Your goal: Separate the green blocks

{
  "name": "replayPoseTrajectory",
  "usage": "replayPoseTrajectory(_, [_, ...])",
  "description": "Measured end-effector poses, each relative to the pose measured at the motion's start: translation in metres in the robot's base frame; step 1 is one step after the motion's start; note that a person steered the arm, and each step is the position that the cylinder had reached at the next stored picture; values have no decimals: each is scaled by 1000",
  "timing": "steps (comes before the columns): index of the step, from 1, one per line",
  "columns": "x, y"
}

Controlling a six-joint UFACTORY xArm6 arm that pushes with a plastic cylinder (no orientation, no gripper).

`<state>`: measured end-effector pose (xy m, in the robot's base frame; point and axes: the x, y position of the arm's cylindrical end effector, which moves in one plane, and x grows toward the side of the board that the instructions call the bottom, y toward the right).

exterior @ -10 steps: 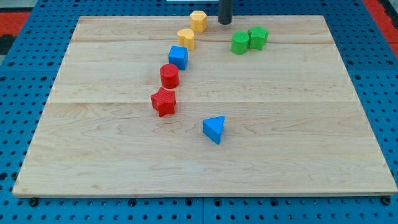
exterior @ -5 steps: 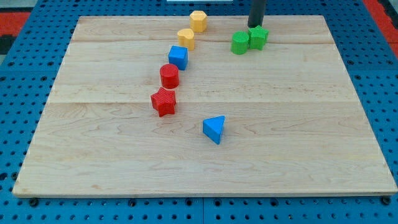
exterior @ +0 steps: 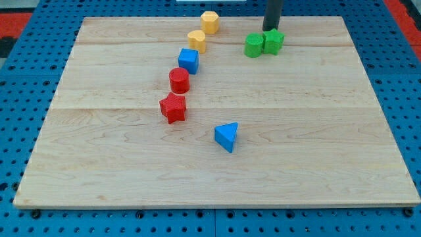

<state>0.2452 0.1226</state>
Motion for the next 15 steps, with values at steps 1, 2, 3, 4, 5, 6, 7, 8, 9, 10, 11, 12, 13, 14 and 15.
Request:
replayPoseTrajectory(1, [33, 1])
replayPoseTrajectory(2, [47, -2])
replayPoseTrajectory(3, [26, -4])
replayPoseTrajectory(4, [23, -28])
replayPoseTrajectory(5, [23, -50])
replayPoseTrajectory(6, [45, -84])
replayPoseTrajectory(7, [50, -64])
replayPoseTrajectory(8, [50, -12])
replayPoseTrajectory(9, [64, -1])
replayPoseTrajectory(10, [46, -22])
replayPoseTrajectory(11, [46, -82])
replayPoseTrajectory(12, [39, -138])
replayPoseTrajectory(13, [64, -160])
replayPoseTrajectory(14, [96, -157])
replayPoseTrajectory(15, [99, -149])
